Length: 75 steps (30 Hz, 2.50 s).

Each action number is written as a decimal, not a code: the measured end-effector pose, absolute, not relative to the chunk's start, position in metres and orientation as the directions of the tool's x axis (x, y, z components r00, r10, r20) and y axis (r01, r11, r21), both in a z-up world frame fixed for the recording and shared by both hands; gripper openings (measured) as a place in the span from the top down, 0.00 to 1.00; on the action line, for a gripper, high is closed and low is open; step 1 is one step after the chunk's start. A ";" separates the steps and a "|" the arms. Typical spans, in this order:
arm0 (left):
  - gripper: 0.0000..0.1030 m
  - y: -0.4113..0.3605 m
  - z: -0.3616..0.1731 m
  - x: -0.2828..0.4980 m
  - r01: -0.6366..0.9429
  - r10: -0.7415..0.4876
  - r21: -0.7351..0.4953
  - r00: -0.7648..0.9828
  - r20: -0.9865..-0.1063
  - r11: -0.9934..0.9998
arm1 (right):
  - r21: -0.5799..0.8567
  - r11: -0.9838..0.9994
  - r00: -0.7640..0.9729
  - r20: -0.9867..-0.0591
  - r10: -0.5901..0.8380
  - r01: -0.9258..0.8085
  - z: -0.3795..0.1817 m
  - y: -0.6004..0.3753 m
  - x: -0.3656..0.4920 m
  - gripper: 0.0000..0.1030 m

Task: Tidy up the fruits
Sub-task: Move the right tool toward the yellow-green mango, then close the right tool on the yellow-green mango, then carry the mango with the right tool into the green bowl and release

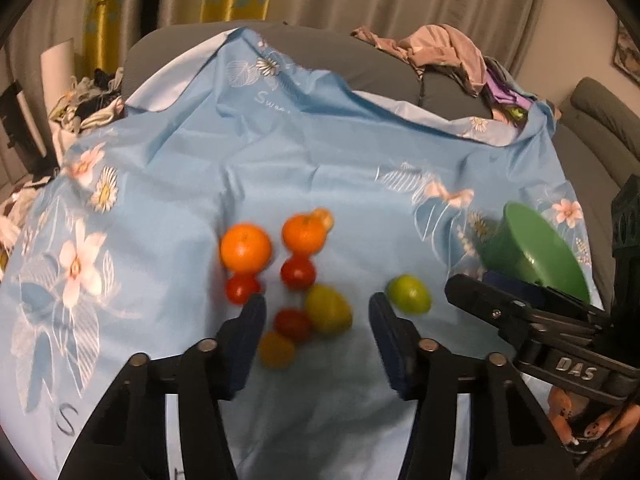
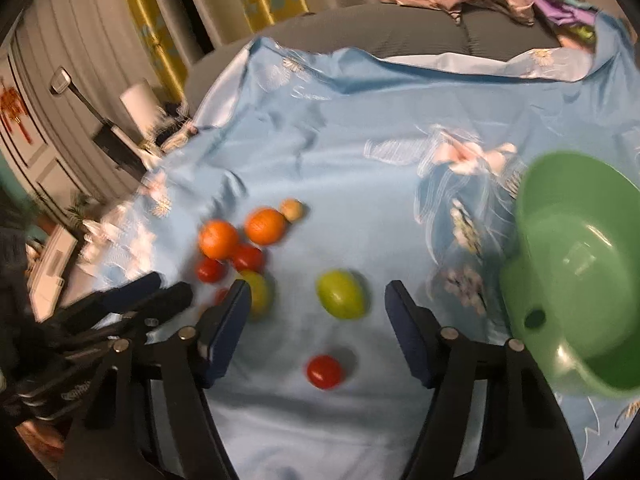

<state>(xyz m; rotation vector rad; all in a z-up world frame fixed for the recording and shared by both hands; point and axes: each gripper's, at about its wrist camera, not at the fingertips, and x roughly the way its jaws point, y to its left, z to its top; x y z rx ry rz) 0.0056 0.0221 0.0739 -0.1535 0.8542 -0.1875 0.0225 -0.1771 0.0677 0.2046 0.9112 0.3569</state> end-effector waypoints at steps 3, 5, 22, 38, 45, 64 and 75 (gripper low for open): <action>0.50 0.015 0.086 0.027 0.094 -0.223 -0.212 0.632 -0.742 0.973 | 0.320 0.923 0.558 -0.735 0.385 -0.215 0.081 -0.175 0.039 0.33; 0.54 0.012 0.085 0.041 0.091 -0.238 -0.231 0.602 -0.762 0.969 | 0.323 0.924 0.545 -0.746 0.382 -0.206 0.082 -0.173 0.051 0.33; 0.60 0.008 0.021 0.054 0.039 -0.240 -0.249 0.444 -0.863 0.968 | 0.280 0.947 0.431 -0.844 0.320 -0.155 0.027 -0.163 0.067 0.57; 0.65 0.011 0.007 0.051 -0.002 -0.193 -0.217 0.447 -0.873 0.976 | 0.254 0.960 0.388 -0.878 0.281 -0.121 0.004 -0.159 0.069 0.60; 0.65 0.006 0.012 0.048 -0.009 -0.150 -0.175 0.470 -0.870 0.985 | 0.240 0.962 0.415 -0.868 0.272 -0.128 0.004 -0.155 0.067 0.64; 0.65 -0.049 0.100 0.028 0.122 -0.176 -0.128 0.690 -0.702 0.984 | 0.321 0.944 0.676 -0.678 0.288 -0.080 0.091 -0.224 0.032 0.64; 0.65 -0.132 0.114 0.035 0.292 -0.290 -0.111 0.695 -0.658 0.950 | 0.374 0.919 0.745 -0.647 0.161 0.126 0.101 -0.317 0.013 0.64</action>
